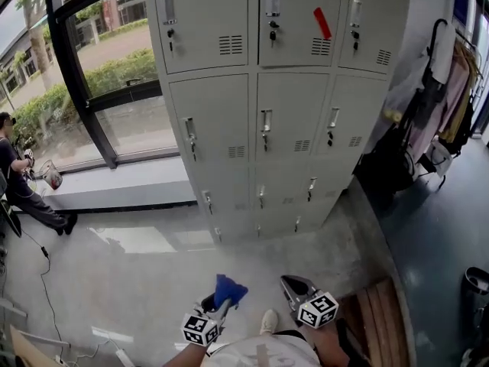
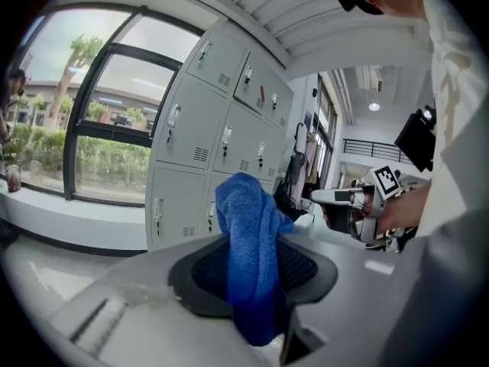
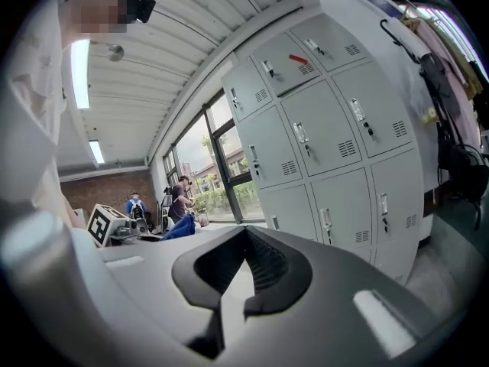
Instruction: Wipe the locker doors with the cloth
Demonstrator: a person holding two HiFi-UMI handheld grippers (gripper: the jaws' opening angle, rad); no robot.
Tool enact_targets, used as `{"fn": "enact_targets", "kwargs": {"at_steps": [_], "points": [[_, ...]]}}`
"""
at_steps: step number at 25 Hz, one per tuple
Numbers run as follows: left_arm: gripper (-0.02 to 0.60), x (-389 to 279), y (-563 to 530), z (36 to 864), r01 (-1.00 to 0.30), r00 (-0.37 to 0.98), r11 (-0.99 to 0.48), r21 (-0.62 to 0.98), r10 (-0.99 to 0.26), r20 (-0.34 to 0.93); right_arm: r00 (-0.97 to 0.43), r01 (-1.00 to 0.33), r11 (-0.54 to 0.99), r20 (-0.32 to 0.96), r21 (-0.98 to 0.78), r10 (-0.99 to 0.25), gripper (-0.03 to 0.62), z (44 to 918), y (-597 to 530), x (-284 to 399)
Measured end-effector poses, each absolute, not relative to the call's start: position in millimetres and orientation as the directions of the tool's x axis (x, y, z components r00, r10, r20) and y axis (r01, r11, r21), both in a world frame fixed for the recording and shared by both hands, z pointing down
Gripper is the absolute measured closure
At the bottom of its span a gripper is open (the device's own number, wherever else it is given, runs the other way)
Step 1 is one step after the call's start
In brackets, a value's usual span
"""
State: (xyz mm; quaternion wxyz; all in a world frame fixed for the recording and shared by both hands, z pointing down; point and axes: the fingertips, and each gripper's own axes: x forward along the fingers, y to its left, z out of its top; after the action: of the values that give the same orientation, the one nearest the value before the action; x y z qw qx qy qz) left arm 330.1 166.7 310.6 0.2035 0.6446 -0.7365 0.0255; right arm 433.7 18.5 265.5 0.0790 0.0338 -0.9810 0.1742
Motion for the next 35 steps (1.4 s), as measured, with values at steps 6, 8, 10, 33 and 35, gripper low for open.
{"fn": "enact_targets", "kwargs": {"at_steps": [6, 8, 10, 33, 35], "points": [[0.437, 301.9, 91.8, 294.1, -0.967, -0.14, 0.202, 0.152, -0.929, 0.343, -0.991, -0.019, 0.931, 0.131, -0.365, 0.031, 0.588, 255.8, -41.6, 399.7], [0.437, 298.8, 71.2, 291.5, -0.97, -0.139, 0.197, 0.141, -0.928, 0.345, -0.992, 0.007, 0.925, 0.115, -0.38, 0.055, 0.588, 251.5, -56.8, 391.1], [0.439, 292.3, 56.4, 291.0, -0.97, -0.146, 0.203, 0.135, -0.926, 0.349, -0.992, 0.025, 0.925, 0.106, -0.379, 0.07, 0.587, 250.1, -69.4, 380.6], [0.437, 110.9, -2.2, 326.1, -0.943, -0.047, 0.159, 0.292, -0.933, 0.356, -0.973, -0.072, 0.927, 0.232, -0.369, 0.017, 0.588, 274.5, -96.2, 209.3], [0.437, 89.6, -0.1, 326.3, -0.939, -0.037, 0.151, 0.308, -0.937, 0.346, -0.969, -0.09, 0.931, 0.249, -0.354, 0.001, 0.587, 273.6, -93.2, 190.7]]}}
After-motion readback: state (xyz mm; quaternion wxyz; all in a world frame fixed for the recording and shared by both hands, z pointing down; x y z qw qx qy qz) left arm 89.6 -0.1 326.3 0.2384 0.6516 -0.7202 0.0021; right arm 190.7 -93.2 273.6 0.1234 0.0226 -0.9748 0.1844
